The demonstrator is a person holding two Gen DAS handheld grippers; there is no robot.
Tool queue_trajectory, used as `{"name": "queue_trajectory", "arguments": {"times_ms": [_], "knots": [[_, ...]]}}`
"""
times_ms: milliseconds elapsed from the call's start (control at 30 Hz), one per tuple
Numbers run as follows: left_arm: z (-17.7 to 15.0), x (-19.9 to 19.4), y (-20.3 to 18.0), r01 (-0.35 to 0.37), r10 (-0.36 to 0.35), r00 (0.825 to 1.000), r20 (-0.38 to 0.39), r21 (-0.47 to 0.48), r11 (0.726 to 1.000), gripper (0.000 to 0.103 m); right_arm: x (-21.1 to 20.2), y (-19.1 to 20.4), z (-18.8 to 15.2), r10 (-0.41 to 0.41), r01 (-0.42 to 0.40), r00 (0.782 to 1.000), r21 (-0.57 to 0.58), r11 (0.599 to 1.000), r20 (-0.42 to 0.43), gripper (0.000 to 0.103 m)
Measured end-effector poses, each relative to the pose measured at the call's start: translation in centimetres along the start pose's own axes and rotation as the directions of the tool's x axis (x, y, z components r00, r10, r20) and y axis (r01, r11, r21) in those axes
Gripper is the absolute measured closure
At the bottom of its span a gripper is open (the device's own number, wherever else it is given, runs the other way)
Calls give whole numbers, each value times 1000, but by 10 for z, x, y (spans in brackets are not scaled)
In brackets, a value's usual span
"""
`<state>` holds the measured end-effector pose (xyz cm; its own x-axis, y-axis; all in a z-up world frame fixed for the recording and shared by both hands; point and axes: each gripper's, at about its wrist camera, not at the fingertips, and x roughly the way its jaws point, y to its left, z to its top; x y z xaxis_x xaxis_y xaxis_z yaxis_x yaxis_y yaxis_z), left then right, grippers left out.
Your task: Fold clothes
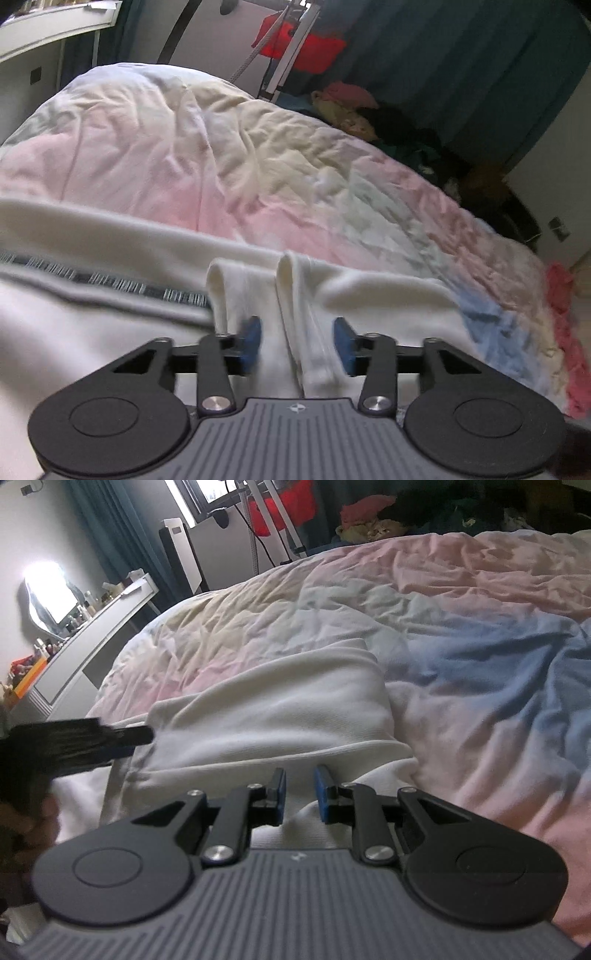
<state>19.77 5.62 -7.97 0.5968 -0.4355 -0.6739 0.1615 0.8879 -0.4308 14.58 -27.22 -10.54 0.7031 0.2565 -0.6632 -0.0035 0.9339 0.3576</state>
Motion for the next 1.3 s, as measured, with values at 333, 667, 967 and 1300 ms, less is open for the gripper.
{"name": "queue_trajectory", "arguments": {"times_ms": [333,667,967,1300], "knots": [[-75,-67,-17,144,-143,990,-10,91,985,32,-7,8,-7,-38,38,999,-34,999,7,80],[-89,-61,-5,228,-227,973,-41,24,973,51,-16,22,-23,-90,88,996,-113,990,-7,81],[-97,-67,-6,171,-168,985,-34,75,982,93,-12,27,-29,-127,125,992,-141,982,-9,83],[-105,-79,4,96,-95,995,-14,67,993,94,-19,33,-32,-107,106,994,-161,981,4,80]]}}
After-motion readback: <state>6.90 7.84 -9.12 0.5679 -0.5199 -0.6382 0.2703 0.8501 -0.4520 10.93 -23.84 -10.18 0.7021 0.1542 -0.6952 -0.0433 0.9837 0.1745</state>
